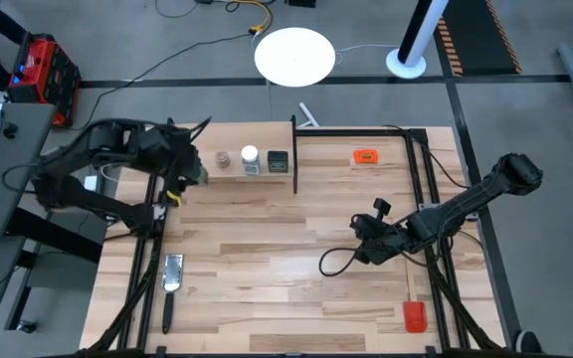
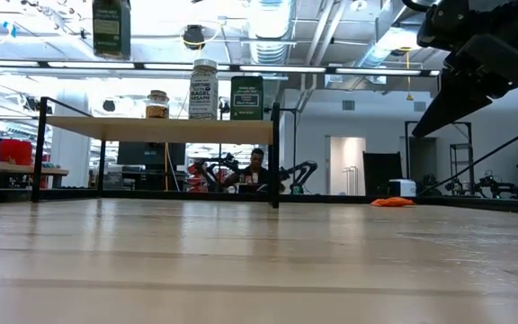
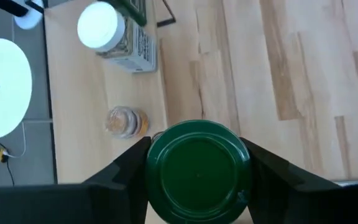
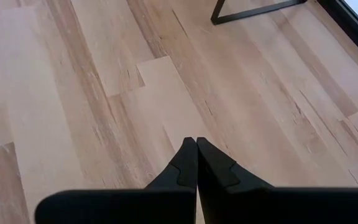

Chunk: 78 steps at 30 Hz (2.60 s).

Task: Shelf spices
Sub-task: Remove the green seasoning bottle from the shelf

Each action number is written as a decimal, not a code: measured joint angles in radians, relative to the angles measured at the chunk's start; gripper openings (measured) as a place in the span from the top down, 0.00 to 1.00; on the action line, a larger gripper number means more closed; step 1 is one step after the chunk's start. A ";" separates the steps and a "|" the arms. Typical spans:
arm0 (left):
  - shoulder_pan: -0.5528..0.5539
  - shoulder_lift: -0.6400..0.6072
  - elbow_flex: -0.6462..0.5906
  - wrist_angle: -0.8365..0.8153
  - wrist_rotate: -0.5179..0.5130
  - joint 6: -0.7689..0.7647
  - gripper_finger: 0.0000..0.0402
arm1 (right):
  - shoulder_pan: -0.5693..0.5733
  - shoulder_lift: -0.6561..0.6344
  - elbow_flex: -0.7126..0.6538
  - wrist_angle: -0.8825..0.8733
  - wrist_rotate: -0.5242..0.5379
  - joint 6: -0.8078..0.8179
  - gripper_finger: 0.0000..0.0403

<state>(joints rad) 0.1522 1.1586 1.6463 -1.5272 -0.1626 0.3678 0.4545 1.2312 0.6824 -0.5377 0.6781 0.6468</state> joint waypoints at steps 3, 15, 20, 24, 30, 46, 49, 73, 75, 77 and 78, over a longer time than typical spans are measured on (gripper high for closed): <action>0.056 0.000 -0.001 0.001 0.019 0.043 0.56 | 0.000 0.000 0.000 0.000 0.000 0.000 0.99; 0.239 -0.098 -0.181 0.101 0.138 0.192 0.56 | 0.000 0.000 0.000 0.000 0.002 0.002 0.99; 0.327 -0.133 -0.279 0.150 0.163 0.248 0.56 | -0.004 0.000 0.000 0.001 0.003 0.000 0.99; 0.413 -0.154 -0.354 0.193 0.232 0.316 0.56 | -0.013 0.000 0.000 0.003 0.003 0.000 0.99; 0.549 -0.160 -0.385 0.211 0.343 0.421 0.56 | -0.013 0.000 0.000 0.018 0.003 0.000 0.99; 0.817 -0.098 -0.386 0.179 0.569 0.616 0.56 | -0.039 0.000 0.000 0.023 -0.023 -0.016 0.99; 0.817 -0.078 -0.386 0.180 0.570 0.614 0.56 | -0.042 0.000 0.000 0.023 -0.024 -0.016 0.99; 0.816 -0.073 -0.386 0.258 0.526 0.526 0.51 | -0.045 0.000 0.000 0.023 -0.023 -0.020 0.97; 0.816 -0.079 -0.386 0.261 0.524 0.526 0.50 | -0.045 0.000 0.000 0.023 -0.023 -0.023 0.97; 0.816 -0.085 -0.386 0.261 0.518 0.525 0.50 | -0.045 0.000 0.000 0.023 -0.023 -0.023 0.97; 0.816 -0.087 -0.386 0.261 0.515 0.525 0.50 | -0.045 0.000 0.000 0.023 -0.022 -0.023 0.97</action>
<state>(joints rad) 0.9684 1.0716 1.2602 -1.2666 0.3528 0.8933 0.4095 1.2308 0.6827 -0.5144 0.6557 0.6235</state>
